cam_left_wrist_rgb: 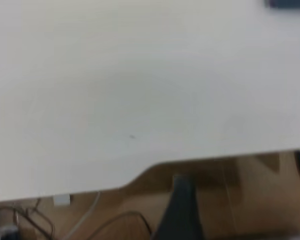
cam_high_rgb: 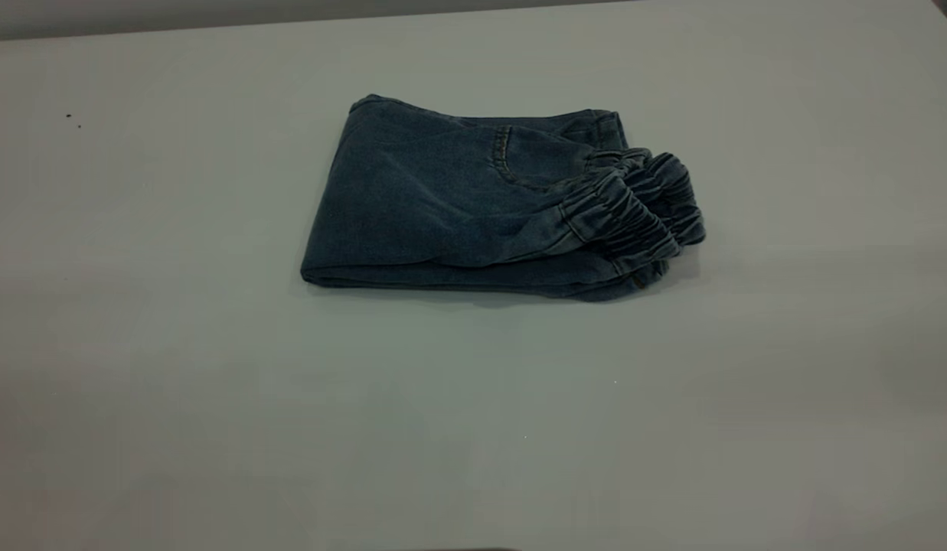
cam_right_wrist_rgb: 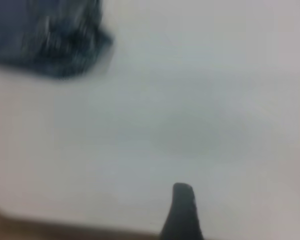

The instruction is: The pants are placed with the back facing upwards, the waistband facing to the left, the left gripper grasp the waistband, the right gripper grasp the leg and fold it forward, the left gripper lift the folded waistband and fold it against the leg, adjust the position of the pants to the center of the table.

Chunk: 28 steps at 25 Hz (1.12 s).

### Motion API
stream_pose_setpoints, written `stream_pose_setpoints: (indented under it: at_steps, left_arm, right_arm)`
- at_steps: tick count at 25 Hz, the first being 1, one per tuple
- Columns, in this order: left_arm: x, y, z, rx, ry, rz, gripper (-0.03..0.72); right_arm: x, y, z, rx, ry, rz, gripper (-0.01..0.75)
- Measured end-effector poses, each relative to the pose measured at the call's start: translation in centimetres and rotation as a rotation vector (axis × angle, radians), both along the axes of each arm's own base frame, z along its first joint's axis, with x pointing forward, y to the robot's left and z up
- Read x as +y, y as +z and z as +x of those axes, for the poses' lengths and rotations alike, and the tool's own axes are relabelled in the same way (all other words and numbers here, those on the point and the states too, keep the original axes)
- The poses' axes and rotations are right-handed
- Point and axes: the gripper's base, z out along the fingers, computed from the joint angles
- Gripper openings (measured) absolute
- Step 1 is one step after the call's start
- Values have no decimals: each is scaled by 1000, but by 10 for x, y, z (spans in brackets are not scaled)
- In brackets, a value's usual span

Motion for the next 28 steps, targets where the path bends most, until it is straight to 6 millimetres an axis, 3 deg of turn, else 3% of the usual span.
stream_pose_setpoints:
  at_steps: [4, 11, 28]
  left_arm:
    - [1, 1, -15, -98, 19, -2, 570]
    - [1, 1, -32, -204, 18, -4, 570]
    - [1, 1, -33, -209, 18, -3, 570]
  right_arm:
    - [-2, 0, -18, -120, -80, 12, 506]
    - [-2, 0, -20, -136, -103, 12, 506]
    - [-2, 0, -20, -136, -103, 12, 497]
